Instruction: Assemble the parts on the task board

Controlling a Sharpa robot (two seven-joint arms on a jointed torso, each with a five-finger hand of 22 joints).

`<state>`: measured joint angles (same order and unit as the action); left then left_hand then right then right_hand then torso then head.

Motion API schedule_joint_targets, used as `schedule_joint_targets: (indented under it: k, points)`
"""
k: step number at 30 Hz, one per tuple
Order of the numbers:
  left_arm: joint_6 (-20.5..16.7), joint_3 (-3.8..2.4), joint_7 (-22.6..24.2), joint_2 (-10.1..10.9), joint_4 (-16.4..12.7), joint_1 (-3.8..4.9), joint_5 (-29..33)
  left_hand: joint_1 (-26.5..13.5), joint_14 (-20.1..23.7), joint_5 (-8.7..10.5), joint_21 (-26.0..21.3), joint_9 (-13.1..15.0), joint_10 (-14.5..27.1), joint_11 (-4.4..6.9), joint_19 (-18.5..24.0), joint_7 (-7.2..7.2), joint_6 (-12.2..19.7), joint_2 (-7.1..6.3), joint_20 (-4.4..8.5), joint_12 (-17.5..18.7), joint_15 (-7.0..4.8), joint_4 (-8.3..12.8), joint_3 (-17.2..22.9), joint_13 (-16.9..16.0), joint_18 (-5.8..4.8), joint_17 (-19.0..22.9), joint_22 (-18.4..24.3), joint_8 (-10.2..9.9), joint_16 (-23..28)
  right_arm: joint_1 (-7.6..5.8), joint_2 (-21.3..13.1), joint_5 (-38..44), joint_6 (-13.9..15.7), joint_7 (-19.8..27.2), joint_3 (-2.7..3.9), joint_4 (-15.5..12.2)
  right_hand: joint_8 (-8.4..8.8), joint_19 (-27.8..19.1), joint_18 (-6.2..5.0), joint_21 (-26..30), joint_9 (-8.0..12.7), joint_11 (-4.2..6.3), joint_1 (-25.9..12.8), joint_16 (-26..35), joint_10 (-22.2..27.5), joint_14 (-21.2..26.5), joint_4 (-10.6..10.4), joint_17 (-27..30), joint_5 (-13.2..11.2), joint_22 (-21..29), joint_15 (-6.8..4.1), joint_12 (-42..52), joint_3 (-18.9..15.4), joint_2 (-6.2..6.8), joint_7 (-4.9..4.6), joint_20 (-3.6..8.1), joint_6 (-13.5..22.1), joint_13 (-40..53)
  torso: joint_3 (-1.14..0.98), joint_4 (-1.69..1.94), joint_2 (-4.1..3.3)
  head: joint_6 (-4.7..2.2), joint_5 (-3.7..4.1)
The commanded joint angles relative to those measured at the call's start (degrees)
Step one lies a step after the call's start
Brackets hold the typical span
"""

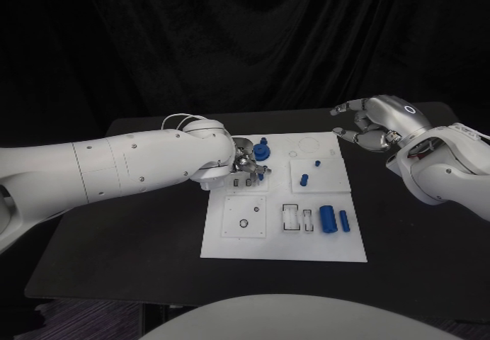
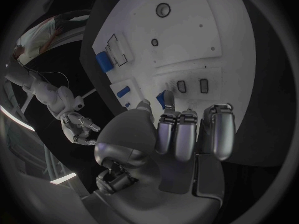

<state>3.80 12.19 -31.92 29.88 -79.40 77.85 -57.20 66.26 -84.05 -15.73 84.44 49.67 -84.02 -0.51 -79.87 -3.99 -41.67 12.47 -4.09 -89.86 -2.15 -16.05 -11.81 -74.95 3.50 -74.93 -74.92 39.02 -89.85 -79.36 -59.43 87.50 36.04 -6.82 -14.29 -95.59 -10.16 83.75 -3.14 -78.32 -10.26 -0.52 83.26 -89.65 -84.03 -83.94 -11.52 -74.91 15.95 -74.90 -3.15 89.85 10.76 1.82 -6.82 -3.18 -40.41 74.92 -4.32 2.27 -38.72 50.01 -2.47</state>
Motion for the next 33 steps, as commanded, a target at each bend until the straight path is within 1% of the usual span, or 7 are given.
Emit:
schedule_joint_targets:
  k: [1, 3, 6, 15, 28, 30, 33]
  points:
    - [-1.4, -0.06, 1.8, -0.2, 0.3, -0.21, 0.0, 0.5, -6.0, -0.28, -0.2, 0.1, -6.0, 0.28, 0.0, -0.1, 0.3, -0.01, 0.17, -0.1, -0.35, 0.0, 0.4, -15.1, -0.14, -15.1, -2.0, -0.3, -0.1, 0.13, -0.1, 0.1, -0.5, -1.0, 0.04, 0.0, -0.38, 1.8, 0.47, 0.2, 0.1, -0.53, 0.1, 0.0, -6.0, -6.0, 0.3, -14.8, 0.3, -11.6, 0.35, 0.2, 0.2, 0.12, 0.04, -0.16, -0.2, 15.1, 0.05, 0.14, 0.07, -0.01, 0.22]
    - [-1.6, -0.06, 2.1, -0.2, 0.5, -0.28, 0.0, 0.5, -6.0, -0.29, -0.1, 0.1, -6.0, 0.27, 0.0, -0.12, 0.3, -0.02, 0.16, -0.1, -0.34, 0.0, 0.4, -15.1, -0.15, -15.1, -2.0, -0.5, -0.1, 0.13, -0.2, 0.1, -0.5, -1.1, 0.04, 0.0, -0.38, 1.8, 0.47, 0.2, 0.1, -0.53, 0.1, 0.0, -6.0, -6.0, 0.3, -14.8, 0.3, -11.6, 0.35, 0.2, 0.2, 0.12, 0.04, -0.16, -0.2, 15.1, 0.06, 0.15, 0.06, -0.01, 0.22]
    - [-2.1, -0.06, 2.8, -0.1, 0.6, -0.36, 0.0, 0.5, -6.0, -0.28, -0.2, 0.1, -6.0, 0.25, 0.0, -0.14, 0.3, -0.01, 0.16, -0.1, -0.33, 0.0, 0.4, -15.1, -0.14, -15.1, -2.0, -0.6, -0.1, 0.14, -0.2, 0.1, -0.5, -1.2, 0.04, 0.0, -0.37, 1.8, 0.45, 0.3, 0.1, -0.55, 0.1, 0.0, -6.0, -6.0, 0.3, -14.8, 0.3, -11.6, 0.36, 0.2, 0.2, 0.1, 0.03, -0.17, -0.3, 15.1, 0.06, -0.02, 0.04, -0.01, 0.07]
    - [-2.2, -0.06, 3.7, -0.4, 1.2, -0.42, 0.0, 0.5, -6.0, -0.26, -0.3, 0.1, -6.0, 0.23, 0.3, -0.16, 0.3, -0.01, 0.15, -0.1, -0.31, 0.0, 0.4, -15.1, -0.07, -15.1, -1.7, -0.8, -0.1, 0.14, -0.2, 0.1, -0.7, -1.5, 0.04, 0.0, -0.35, 1.8, 0.45, 0.3, 0.2, -0.59, 0.2, 0.1, -6.0, -5.9, 0.3, -14.7, 0.3, -11.6, 0.39, 0.2, 0.3, -0.02, -0.03, -0.19, -0.3, 15.1, 0.05, 0.02, 0.09, -0.01, 0.15]
    - [-1.8, -0.06, 4.2, -1.2, 3.2, -0.68, 0.0, 1.0, -6.0, 0.09, -0.6, 0.5, -6.0, 0.09, 0.5, -0.28, -0.2, 0.05, 0.01, -0.1, -0.15, 0.1, 0.9, -15.1, 0.01, -15.1, -1.5, -2.3, -0.1, 0.15, 0.0, 0.1, -1.1, -1.7, 0.04, 0.1, -0.32, 1.7, 0.4, 0.5, 0.2, -0.64, 0.4, 0.2, -6.0, -5.9, 0.4, -14.6, 0.4, -11.5, 0.44, 0.2, 0.5, -0.13, -0.11, -0.22, -0.3, 15.1, 0.03, -0.01, 0.13, -0.01, 0.09]
    - [-1.7, -0.06, 4.2, -1.2, 3.3, -0.74, 0.0, 1.3, -6.0, 0.87, -0.6, 0.8, -6.0, 0.08, 0.5, -0.27, -0.6, 0.07, -0.02, -0.1, -0.13, 0.3, 1.3, -15.1, 0.0, -15.1, -1.5, -3.0, -0.1, 0.15, 0.0, 0.1, -1.1, -1.6, 0.04, 0.1, -0.32, 1.7, 0.4, 0.5, 0.2, -0.64, 0.4, 0.2, -6.0, -5.9, 0.4, -14.6, 0.4, -11.5, 0.44, 0.2, 0.5, -0.13, -0.11, -0.22, -0.3, 15.1, 0.04, 0.0, 0.16, -0.01, 0.11]
    - [-1.5, -0.06, 4.2, -1.4, 3.4, -0.86, 0.0, 1.5, -6.0, 1.2, -0.7, 1.0, -6.0, 0.1, 0.5, -0.26, -0.9, 0.08, -0.03, -0.1, -0.13, 0.4, 1.5, -15.1, 0.02, -15.1, -1.5, -3.3, -0.1, 0.15, 0.1, 0.1, -1.1, -1.5, 0.04, 0.1, -0.3, 1.6, 0.39, 0.6, 0.3, -0.67, 0.5, 0.2, -6.0, -5.9, 0.5, -14.6, 0.4, -11.5, 0.46, 0.2, 0.6, -0.18, -0.13, -0.25, -0.4, 15.1, 0.02, -0.04, 0.17, -0.01, 0.06]
